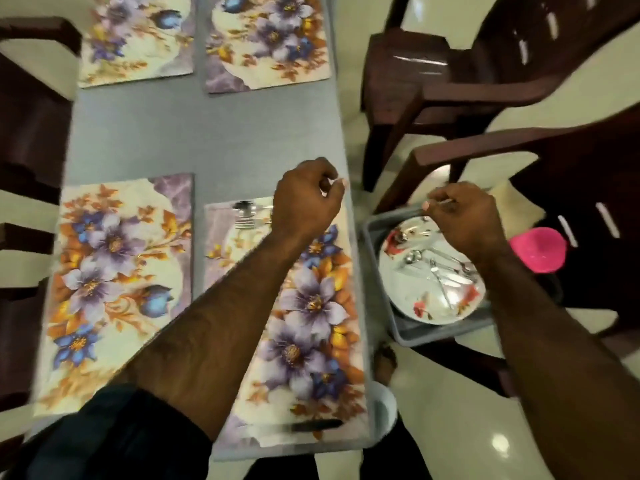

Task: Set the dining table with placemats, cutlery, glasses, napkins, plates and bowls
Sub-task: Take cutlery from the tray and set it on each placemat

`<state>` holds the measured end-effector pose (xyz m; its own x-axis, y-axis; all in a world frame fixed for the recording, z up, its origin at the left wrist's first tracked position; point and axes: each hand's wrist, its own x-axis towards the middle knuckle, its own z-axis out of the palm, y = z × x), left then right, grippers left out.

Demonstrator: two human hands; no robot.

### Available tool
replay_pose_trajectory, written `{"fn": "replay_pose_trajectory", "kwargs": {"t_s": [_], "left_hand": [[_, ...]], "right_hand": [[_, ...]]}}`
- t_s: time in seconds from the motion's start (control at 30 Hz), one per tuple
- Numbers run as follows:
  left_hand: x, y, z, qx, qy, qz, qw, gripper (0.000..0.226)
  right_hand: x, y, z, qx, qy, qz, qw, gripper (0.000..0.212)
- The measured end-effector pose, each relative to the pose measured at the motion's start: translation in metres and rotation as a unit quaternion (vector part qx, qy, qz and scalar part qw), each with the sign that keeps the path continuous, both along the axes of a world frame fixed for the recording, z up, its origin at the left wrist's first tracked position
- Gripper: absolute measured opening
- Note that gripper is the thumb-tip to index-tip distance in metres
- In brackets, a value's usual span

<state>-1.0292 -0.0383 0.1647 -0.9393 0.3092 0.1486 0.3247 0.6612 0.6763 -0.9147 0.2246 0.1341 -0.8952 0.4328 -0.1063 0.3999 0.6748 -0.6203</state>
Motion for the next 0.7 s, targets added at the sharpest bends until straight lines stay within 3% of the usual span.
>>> {"fn": "replay_pose_trajectory", "kwargs": {"t_s": [0.2, 0.4, 0.57, 0.7], "left_hand": [[0.073, 0.146, -0.069, -0.085, -0.111, -0.153, 0.978, 0.024], [0.112, 0.203, -0.180, -0.343, -0.222, -0.269, 0.872, 0.037], [0.129, 0.205, -0.232, -0.451, -0.153, -0.315, 0.821, 0.042], [0.134, 0.210, -0.256, -0.472, -0.098, -0.329, 0.812, 0.047]], "right_hand": [[0.107, 0.090, -0.086, -0.016, -0.166, -0.061, 0.984, 0.013], [0.143, 0.101, -0.168, -0.029, -0.343, -0.007, 0.939, 0.025], [0.139, 0.097, -0.196, -0.009, -0.361, 0.026, 0.932, 0.035], [0.133, 0.099, -0.209, -0.019, -0.344, -0.014, 0.939, 0.035]]}}
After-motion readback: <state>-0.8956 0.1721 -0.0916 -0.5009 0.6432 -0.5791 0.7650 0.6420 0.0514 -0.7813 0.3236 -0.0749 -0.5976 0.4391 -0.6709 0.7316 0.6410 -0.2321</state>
